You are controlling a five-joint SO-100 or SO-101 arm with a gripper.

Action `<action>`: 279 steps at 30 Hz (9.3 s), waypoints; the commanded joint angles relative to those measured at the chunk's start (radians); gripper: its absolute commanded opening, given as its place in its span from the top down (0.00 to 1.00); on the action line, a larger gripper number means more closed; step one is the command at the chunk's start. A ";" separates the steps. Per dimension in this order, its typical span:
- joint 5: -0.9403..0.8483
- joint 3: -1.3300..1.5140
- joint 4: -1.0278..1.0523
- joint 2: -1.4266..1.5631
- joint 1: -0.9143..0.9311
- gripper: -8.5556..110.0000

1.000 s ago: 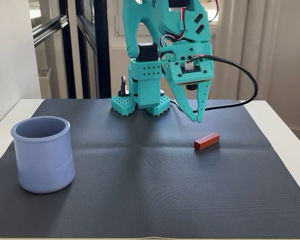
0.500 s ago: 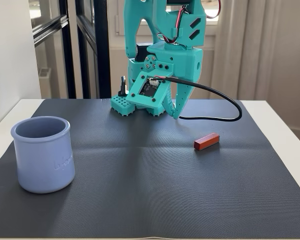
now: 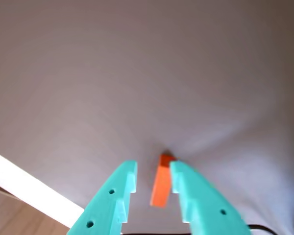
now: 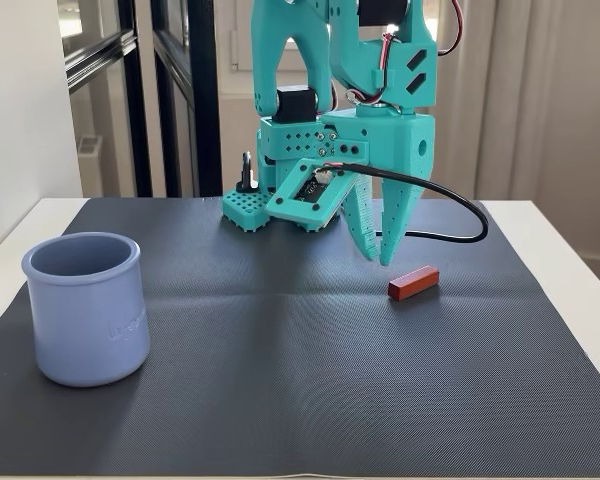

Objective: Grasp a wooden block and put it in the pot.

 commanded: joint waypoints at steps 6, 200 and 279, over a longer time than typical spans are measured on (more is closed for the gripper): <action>0.123 0.057 -0.003 0.006 -0.091 0.79; -1.617 0.555 -0.067 1.088 0.739 0.93; -1.940 1.193 -0.121 1.678 0.546 0.93</action>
